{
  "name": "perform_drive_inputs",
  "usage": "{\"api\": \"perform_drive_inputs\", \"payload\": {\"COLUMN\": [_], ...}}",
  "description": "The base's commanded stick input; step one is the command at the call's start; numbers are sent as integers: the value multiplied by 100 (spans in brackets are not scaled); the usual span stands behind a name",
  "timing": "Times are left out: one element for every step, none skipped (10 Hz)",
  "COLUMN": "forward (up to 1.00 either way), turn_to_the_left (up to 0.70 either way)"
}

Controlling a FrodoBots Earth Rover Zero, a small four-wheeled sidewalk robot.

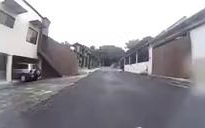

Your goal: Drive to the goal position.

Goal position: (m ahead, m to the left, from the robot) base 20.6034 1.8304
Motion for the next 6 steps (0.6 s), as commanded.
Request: {"api": "perform_drive_inputs", "payload": {"forward": [50,50,50,50,50,50], "turn_to_the_left": [0,0,0,0,0,0]}}
